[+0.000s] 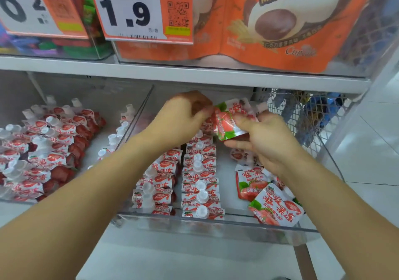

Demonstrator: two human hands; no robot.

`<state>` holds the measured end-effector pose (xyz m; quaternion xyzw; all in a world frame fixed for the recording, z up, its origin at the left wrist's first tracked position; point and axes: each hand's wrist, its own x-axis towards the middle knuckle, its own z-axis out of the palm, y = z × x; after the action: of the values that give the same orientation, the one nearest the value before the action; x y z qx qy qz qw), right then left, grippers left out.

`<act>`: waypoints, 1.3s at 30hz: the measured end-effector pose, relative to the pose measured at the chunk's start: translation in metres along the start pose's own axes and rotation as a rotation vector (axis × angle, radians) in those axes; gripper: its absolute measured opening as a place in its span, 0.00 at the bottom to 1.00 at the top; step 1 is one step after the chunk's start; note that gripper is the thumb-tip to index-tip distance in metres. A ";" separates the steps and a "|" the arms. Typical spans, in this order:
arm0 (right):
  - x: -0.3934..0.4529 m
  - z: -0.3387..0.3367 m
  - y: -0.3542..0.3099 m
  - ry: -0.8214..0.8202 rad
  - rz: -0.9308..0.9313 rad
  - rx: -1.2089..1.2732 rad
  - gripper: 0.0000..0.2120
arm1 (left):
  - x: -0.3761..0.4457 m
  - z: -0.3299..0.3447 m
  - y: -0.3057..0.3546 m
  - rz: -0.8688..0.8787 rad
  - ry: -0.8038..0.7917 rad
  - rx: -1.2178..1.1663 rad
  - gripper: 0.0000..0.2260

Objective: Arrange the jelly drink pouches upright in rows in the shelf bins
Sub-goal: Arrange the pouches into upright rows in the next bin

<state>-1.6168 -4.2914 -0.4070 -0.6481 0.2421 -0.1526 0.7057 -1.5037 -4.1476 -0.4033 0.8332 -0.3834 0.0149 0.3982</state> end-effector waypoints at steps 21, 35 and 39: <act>0.074 0.024 0.005 0.268 -0.316 -0.836 0.11 | 0.049 0.001 -0.029 0.088 -0.492 0.399 0.06; 0.094 0.050 0.023 0.060 -0.288 -1.211 0.04 | 0.037 -0.007 -0.024 0.128 -0.329 0.429 0.08; 0.085 0.050 0.019 -0.076 -0.246 -1.256 0.11 | 0.038 -0.003 -0.015 0.020 -0.321 0.569 0.13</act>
<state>-1.5207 -4.2918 -0.4361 -0.9661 0.1838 -0.0384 0.1772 -1.4664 -4.1636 -0.3987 0.8989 -0.4300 -0.0060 0.0839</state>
